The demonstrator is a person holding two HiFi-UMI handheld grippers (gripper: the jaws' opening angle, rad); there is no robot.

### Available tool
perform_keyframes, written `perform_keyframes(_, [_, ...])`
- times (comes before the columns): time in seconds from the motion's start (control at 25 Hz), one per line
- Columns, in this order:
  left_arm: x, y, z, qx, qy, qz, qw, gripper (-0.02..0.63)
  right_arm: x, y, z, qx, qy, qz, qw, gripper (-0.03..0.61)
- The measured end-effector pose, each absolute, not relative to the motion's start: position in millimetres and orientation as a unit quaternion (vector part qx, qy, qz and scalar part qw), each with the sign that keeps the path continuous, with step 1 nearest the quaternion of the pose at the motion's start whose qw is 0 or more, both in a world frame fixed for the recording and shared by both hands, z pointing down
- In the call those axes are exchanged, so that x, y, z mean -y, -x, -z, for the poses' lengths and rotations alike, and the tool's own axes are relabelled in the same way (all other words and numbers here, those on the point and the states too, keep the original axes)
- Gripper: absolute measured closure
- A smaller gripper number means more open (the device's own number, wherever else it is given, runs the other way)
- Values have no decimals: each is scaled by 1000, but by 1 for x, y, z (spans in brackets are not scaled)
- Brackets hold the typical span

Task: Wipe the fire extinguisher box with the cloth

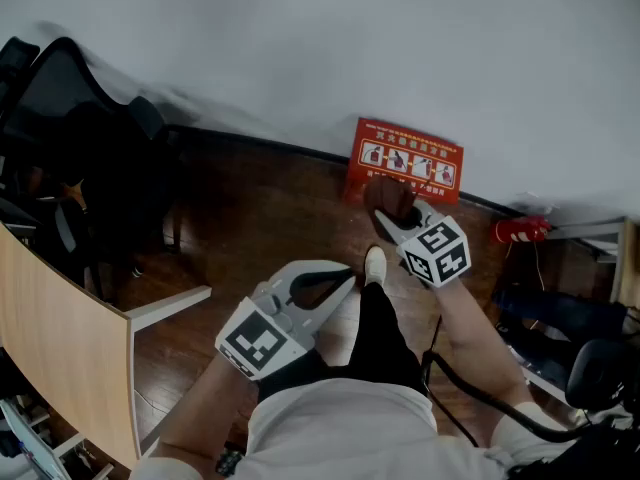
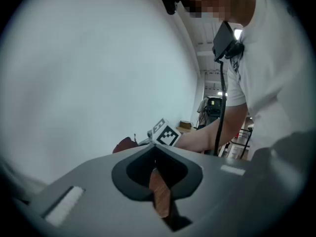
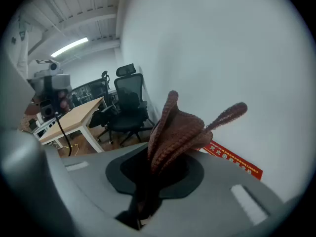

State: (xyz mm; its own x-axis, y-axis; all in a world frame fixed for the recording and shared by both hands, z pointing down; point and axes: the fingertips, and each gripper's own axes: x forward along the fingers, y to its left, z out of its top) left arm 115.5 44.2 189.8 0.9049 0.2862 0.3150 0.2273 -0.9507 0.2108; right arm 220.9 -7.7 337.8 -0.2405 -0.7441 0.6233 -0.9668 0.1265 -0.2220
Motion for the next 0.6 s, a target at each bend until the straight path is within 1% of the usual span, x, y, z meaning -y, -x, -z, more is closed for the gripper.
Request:
perform_keyframes(0.28, [-29, -242, -222, -137, -969, -182, 94, 614, 83, -291, -409, 758, -531, -307, 221, 525])
perform_keyframes(0.4, [-38, -280, -246, -161, -962, -192, 110, 614, 86, -318, -456, 747, -532, -327, 227, 525])
perform_keyframes(0.6, [-45, -333, -286, -208, -953, -190, 112, 614, 77, -393, -521, 702, -574, -363, 215, 525])
